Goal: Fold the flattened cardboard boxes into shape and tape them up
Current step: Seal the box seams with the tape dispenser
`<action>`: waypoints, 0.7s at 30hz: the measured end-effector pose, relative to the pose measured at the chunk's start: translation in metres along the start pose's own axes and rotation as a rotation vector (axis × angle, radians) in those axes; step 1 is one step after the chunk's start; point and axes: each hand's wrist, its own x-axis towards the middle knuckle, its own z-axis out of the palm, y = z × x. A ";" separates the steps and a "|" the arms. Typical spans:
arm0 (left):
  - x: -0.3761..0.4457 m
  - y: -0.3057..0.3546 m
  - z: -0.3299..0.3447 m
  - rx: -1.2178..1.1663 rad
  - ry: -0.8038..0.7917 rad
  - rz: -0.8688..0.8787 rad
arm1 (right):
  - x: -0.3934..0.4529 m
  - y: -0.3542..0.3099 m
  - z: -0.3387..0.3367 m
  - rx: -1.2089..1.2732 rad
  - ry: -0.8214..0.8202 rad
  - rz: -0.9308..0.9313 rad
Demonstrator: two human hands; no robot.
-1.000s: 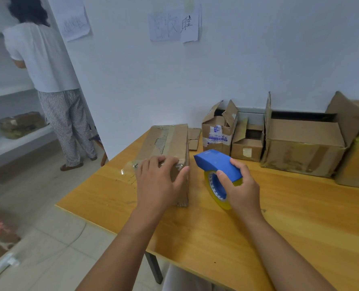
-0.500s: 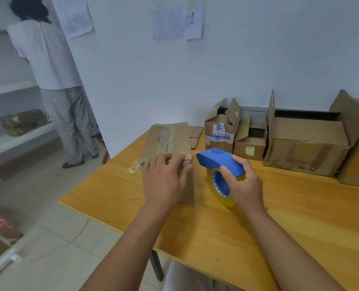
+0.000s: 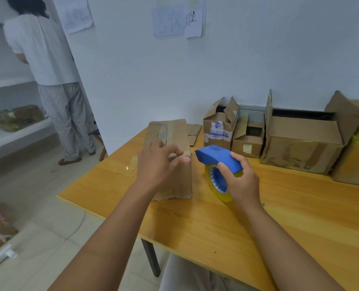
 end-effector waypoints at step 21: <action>-0.014 -0.017 0.023 0.177 0.306 0.301 | 0.005 -0.014 -0.015 -0.233 -0.238 -0.150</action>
